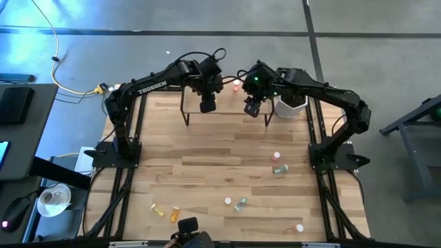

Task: Pick and place medicine bottles onto shelf by color
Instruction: Put the top yellow pill bottle on the shelf aligned with the other yellow pill bottle, then put the top pink pill bottle on the shelf aligned with the other pink pill bottle

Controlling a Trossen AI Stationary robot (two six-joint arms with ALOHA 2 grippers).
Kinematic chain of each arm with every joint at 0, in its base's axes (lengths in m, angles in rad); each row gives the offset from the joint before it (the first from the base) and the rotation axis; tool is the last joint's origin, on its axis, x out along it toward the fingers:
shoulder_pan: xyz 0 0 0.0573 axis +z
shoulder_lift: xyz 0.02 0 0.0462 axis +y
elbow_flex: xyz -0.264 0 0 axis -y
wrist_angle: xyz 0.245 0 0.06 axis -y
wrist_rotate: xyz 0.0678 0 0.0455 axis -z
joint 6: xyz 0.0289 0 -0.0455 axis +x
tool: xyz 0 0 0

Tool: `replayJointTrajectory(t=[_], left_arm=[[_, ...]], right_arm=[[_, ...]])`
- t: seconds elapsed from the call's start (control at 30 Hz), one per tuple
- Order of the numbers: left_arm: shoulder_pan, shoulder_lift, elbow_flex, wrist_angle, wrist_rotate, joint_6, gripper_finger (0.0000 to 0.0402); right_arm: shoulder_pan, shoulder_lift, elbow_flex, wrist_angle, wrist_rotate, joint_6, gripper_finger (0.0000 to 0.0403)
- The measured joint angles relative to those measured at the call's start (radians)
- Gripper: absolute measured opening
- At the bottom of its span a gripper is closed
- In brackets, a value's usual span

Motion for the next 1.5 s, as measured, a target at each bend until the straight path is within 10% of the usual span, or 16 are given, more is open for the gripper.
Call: replayJointTrajectory(t=[1.5], left_arm=[[-0.043, -0.235, -0.028, -0.065, 0.017, -0.097, 0.0135]], right_arm=[[0.028, 0.000, 0.000, -0.251, 0.000, 0.074, 0.0163]])
